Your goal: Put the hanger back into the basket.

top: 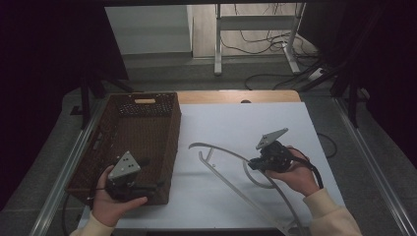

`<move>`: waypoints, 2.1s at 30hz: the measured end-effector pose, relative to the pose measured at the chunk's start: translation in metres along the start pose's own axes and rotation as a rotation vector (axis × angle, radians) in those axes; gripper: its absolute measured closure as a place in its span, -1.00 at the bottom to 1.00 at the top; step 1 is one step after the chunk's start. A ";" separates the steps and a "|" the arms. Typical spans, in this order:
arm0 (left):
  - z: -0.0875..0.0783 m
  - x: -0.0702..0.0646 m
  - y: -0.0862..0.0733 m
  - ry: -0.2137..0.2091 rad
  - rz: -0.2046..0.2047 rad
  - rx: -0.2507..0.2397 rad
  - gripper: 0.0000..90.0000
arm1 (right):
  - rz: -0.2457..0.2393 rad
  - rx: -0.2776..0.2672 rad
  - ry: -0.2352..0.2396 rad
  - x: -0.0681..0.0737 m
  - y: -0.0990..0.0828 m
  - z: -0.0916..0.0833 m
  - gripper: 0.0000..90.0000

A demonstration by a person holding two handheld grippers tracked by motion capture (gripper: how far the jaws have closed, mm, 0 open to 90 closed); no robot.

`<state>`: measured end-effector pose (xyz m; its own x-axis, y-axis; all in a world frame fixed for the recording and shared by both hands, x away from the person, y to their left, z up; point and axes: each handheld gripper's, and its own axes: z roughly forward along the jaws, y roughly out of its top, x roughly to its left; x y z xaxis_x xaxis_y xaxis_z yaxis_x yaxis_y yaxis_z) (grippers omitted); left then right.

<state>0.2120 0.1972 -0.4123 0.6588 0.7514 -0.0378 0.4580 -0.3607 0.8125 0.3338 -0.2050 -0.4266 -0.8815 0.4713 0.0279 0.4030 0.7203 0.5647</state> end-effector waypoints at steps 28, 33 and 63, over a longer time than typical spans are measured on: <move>0.057 0.001 0.077 -0.187 0.108 0.150 -0.49 | -0.095 0.023 0.086 0.018 0.005 0.011 0.84; 0.068 0.002 0.085 -0.213 0.101 0.176 -0.47 | -0.116 0.023 0.096 0.021 0.006 0.012 0.84; 0.113 -0.012 0.096 -0.379 0.210 0.388 -0.24 | -0.216 0.014 0.159 0.038 0.012 0.011 0.84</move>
<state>0.3153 0.0911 -0.3999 0.8941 0.4173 -0.1627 0.4326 -0.7104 0.5552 0.3079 -0.1733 -0.4277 -0.9745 0.2213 0.0378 0.2040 0.8026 0.5605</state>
